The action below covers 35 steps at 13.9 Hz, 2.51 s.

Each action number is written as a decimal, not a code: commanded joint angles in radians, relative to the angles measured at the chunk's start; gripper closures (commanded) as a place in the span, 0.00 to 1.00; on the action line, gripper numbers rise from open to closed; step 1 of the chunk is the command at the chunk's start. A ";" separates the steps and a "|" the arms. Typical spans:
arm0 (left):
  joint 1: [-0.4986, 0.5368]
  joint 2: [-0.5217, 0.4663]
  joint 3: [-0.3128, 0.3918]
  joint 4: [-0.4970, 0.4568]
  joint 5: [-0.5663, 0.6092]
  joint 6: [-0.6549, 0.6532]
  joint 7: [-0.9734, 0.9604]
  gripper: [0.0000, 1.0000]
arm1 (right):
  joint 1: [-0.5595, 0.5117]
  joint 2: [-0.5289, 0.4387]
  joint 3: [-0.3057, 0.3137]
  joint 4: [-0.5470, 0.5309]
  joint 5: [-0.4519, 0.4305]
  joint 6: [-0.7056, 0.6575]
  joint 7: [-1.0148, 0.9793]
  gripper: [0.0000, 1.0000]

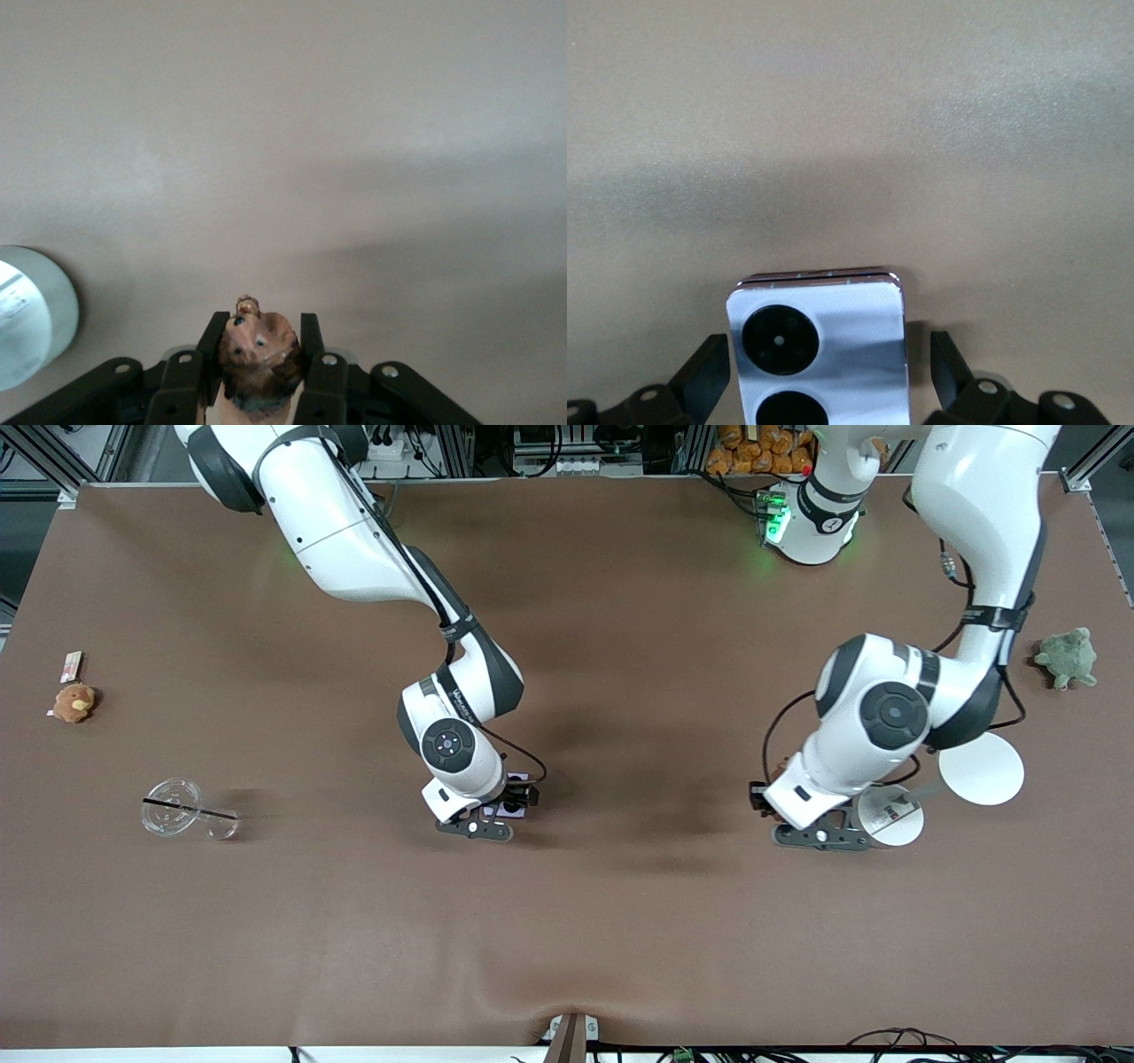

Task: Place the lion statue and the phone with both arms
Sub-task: 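Carry the lion with the left gripper while the right gripper carries the phone, then release the phone by the cup while the left gripper releases the lion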

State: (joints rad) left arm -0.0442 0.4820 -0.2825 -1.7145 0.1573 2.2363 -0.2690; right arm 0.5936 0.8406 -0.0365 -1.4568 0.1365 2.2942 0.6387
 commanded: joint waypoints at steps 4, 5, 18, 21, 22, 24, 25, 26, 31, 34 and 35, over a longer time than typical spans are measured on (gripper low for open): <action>0.056 0.023 -0.010 -0.057 0.005 0.058 0.022 1.00 | 0.047 0.043 -0.008 0.020 -0.023 0.046 0.022 0.00; 0.070 0.032 -0.009 -0.065 0.019 0.084 0.025 1.00 | 0.048 0.043 -0.008 0.016 -0.024 0.056 0.021 0.00; 0.187 0.142 -0.010 -0.112 0.205 0.233 0.025 1.00 | -0.239 -0.228 -0.013 0.012 -0.025 -0.410 -0.265 0.58; 0.190 0.150 -0.010 -0.112 0.206 0.246 0.027 1.00 | -0.388 -0.233 -0.013 -0.014 -0.057 -0.469 -0.480 0.59; 0.190 0.153 -0.010 -0.112 0.206 0.249 0.027 1.00 | -0.431 -0.226 -0.013 -0.028 -0.079 -0.464 -0.541 0.59; 0.191 0.153 -0.009 -0.111 0.206 0.249 0.027 1.00 | -0.501 -0.195 -0.011 -0.022 -0.142 -0.460 -0.618 0.59; 0.193 0.153 -0.009 -0.109 0.206 0.249 0.027 1.00 | -0.520 -0.171 -0.011 -0.019 -0.159 -0.438 -0.652 0.59; 0.195 0.153 -0.009 -0.109 0.206 0.249 0.027 1.00 | -0.529 -0.155 -0.011 -0.019 -0.163 -0.394 -0.665 0.58; 0.204 0.152 -0.009 -0.108 0.206 0.250 0.043 1.00 | -0.538 -0.095 -0.011 -0.022 -0.169 -0.280 -0.666 0.53; 0.204 0.161 -0.009 -0.106 0.206 0.258 0.043 1.00 | -0.560 -0.089 -0.011 -0.030 -0.192 -0.274 -0.668 0.53; 0.204 0.161 -0.009 -0.106 0.206 0.258 0.043 0.89 | -0.564 -0.086 -0.011 -0.031 -0.193 -0.274 -0.671 0.53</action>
State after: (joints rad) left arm 0.1462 0.6322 -0.2821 -1.8166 0.3382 2.4693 -0.2342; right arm 0.0562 0.7554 -0.0620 -1.4860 -0.0268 2.0191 -0.0296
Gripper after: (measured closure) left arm 0.630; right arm 0.154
